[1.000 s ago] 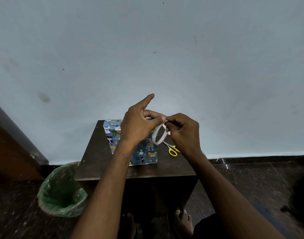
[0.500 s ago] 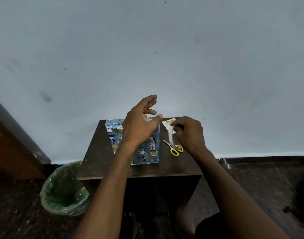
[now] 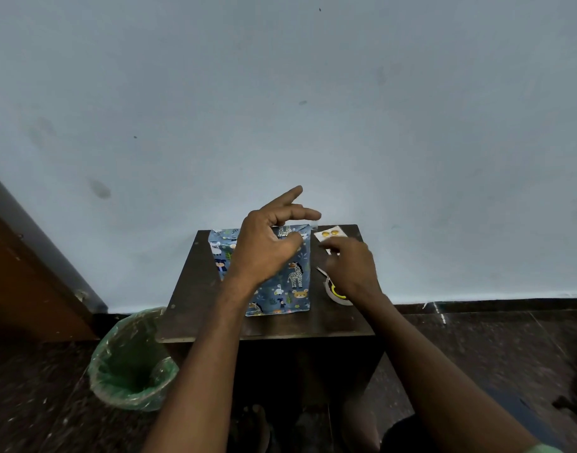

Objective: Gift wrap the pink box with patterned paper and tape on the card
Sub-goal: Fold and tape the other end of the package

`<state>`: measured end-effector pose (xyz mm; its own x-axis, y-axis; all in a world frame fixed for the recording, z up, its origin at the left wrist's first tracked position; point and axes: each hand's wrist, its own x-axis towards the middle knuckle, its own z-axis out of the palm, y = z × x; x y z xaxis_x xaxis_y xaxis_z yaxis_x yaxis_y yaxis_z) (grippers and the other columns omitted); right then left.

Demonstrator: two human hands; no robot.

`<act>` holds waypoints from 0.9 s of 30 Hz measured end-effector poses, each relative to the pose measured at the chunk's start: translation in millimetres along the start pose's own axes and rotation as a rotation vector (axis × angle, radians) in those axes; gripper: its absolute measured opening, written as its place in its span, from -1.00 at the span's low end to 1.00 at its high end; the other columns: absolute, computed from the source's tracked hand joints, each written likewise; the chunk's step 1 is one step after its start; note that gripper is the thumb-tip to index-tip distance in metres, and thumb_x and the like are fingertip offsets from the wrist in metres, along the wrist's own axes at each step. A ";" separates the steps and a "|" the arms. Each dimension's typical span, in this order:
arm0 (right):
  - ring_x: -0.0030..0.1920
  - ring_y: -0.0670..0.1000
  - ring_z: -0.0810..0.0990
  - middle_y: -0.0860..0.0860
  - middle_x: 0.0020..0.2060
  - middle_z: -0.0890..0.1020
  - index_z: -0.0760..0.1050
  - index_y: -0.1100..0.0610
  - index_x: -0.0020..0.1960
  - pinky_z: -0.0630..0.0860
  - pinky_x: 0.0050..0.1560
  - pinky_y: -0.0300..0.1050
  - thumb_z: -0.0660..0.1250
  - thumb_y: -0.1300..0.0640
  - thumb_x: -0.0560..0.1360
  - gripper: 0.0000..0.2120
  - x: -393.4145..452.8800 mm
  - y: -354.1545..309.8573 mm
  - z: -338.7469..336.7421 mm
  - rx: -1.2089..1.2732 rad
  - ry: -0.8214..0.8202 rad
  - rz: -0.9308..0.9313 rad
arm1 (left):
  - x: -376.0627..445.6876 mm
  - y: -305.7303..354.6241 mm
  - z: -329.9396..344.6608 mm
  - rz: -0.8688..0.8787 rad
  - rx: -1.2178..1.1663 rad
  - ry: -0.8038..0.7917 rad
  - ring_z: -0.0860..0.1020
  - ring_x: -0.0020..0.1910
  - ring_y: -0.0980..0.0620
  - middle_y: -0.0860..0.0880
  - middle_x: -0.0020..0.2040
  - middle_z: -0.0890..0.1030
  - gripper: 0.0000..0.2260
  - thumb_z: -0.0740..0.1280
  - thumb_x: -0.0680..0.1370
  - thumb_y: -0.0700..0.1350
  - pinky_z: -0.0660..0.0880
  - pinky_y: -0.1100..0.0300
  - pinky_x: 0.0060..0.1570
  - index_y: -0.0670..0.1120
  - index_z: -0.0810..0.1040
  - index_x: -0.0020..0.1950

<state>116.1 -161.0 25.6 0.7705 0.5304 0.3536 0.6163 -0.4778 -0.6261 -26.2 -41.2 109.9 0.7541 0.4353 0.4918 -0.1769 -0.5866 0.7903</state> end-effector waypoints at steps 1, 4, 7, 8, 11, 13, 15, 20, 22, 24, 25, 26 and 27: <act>0.11 -0.08 0.69 -0.08 0.07 0.75 0.73 0.03 0.15 0.63 0.15 -0.05 0.35 0.28 0.48 -0.66 -0.8 -10.3 -5.6 0.199 0.061 0.005 | -0.2 0.7 0.6 -0.008 -0.024 0.012 0.58 0.36 0.22 0.11 0.52 0.54 -0.56 0.30 0.42 -0.31 0.54 0.25 0.24 0.08 0.78 0.13; 0.16 -0.03 0.69 -0.02 0.07 0.75 0.70 0.11 0.19 0.68 0.02 0.04 0.27 0.38 0.44 -0.58 -4.0 -39.8 -23.8 0.756 0.010 -0.013 | 0.5 2.9 0.4 -0.031 -0.071 0.055 0.59 0.37 0.19 0.14 0.48 0.57 -0.52 0.28 0.45 -0.39 0.63 0.12 0.16 0.06 0.80 0.11; 0.16 0.11 0.70 0.10 0.10 0.74 0.66 0.23 0.24 0.65 0.05 0.01 0.27 0.53 0.47 -0.57 -11.7 -50.5 -33.9 0.942 -0.111 -0.120 | -0.6 4.6 2.3 -0.035 -0.068 0.096 0.57 0.37 0.25 0.17 0.45 0.59 -0.50 0.27 0.46 -0.44 0.62 0.22 -0.03 0.06 0.80 0.09; 0.14 0.15 0.71 0.11 0.10 0.74 0.65 0.25 0.24 0.66 0.08 0.05 0.32 0.52 0.50 -0.61 -12.9 -49.1 -33.1 0.935 -0.135 -0.149 | -0.7 5.3 3.5 -0.034 -0.060 0.111 0.57 0.37 0.28 0.18 0.44 0.60 -0.51 0.27 0.46 -0.43 0.64 0.20 -0.04 0.06 0.80 0.09; 0.12 0.19 0.72 0.09 0.12 0.73 0.64 0.23 0.26 0.67 0.11 0.28 0.50 0.39 0.49 -0.65 -13.3 -41.8 -27.2 0.863 -0.162 -0.190 | -2.4 4.9 9.9 -0.025 -0.027 0.206 0.60 0.31 0.23 0.21 0.34 0.66 -0.51 0.30 0.48 -0.38 0.58 0.33 -0.06 0.06 0.75 0.23; 0.12 0.16 0.72 0.06 0.10 0.75 0.66 0.20 0.25 0.64 0.15 0.31 0.55 0.36 0.46 -0.63 -12.6 -40.3 -26.9 0.835 -0.154 -0.189 | -6.5 1.0 14.3 -0.003 0.037 0.349 0.66 0.18 0.04 0.24 0.17 0.71 -0.48 0.31 0.48 -0.28 0.60 0.25 0.01 0.11 0.68 0.36; 0.10 0.16 0.74 0.06 0.04 0.76 0.68 0.19 0.22 0.65 0.17 0.28 0.57 0.37 0.43 -0.62 -13.0 -41.2 -29.2 0.865 -0.155 -0.147 | -15.5 -2.6 18.9 0.000 0.085 0.440 0.65 0.12 -0.05 0.24 0.08 0.72 -0.48 0.30 0.47 -0.19 0.62 -0.15 0.03 0.17 0.65 0.38; 0.08 0.20 0.74 0.07 0.04 0.77 0.70 0.21 0.17 0.66 0.18 0.23 0.58 0.38 0.41 -0.66 -16.7 -46.0 -29.7 0.946 -0.126 -0.091 | -29.7 -1.1 38.8 -0.035 0.037 0.448 0.57 0.39 0.17 0.21 0.43 0.60 -0.59 0.33 0.42 -0.21 0.17 -0.23 0.55 0.12 0.76 0.15; 0.10 0.17 0.74 0.07 0.06 0.76 0.69 0.21 0.18 0.64 0.21 0.23 0.56 0.38 0.42 -0.65 -17.5 -46.3 -28.4 0.963 -0.125 -0.084 | -29.3 0.7 44.2 -0.078 0.049 0.457 0.45 0.49 0.23 0.25 0.42 0.59 -0.62 0.34 0.42 -0.20 -0.09 0.05 0.61 0.13 0.77 0.11; 0.13 0.14 0.73 0.07 0.09 0.76 0.67 0.23 0.23 0.62 0.26 0.22 0.55 0.40 0.43 -0.62 -17.5 -45.3 -27.6 0.958 -0.123 -0.077 | -29.7 0.6 48.5 -0.093 0.055 0.467 0.37 0.55 0.26 0.25 0.41 0.60 -0.63 0.33 0.43 -0.19 -0.17 0.11 0.60 0.13 0.78 0.09; 0.15 0.12 0.73 0.06 0.11 0.75 0.66 0.23 0.25 0.61 0.28 0.21 0.55 0.40 0.43 -0.60 -17.1 -44.2 -27.1 0.944 -0.121 -0.078 | -30.1 -0.3 50.2 -0.094 0.059 0.472 0.35 0.56 0.26 0.24 0.40 0.60 -0.64 0.33 0.42 -0.19 -0.17 0.09 0.61 0.13 0.78 0.09; 0.17 0.10 0.72 0.05 0.12 0.75 0.65 0.22 0.26 0.61 0.29 0.21 0.54 0.40 0.44 -0.60 -17.3 -43.7 -26.8 0.931 -0.122 -0.082 | -30.7 -1.0 51.3 -0.092 0.066 0.480 0.36 0.56 0.25 0.24 0.40 0.61 -0.64 0.33 0.42 -0.19 -0.16 0.06 0.62 0.13 0.78 0.08; 0.18 0.09 0.72 0.04 0.13 0.75 0.65 0.21 0.27 0.60 0.30 0.20 0.54 0.39 0.45 -0.59 -17.4 -43.5 -26.7 0.924 -0.125 -0.084 | -31.1 -1.9 51.7 -0.091 0.075 0.487 0.37 0.55 0.24 0.23 0.40 0.61 -0.63 0.33 0.42 -0.19 -0.15 0.04 0.62 0.13 0.78 0.08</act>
<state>80.3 -168.1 65.3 0.6727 0.6353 0.3793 0.2539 0.2832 -0.9248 -16.7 -88.9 74.2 0.3783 0.7450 0.5495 -0.0650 -0.5708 0.8185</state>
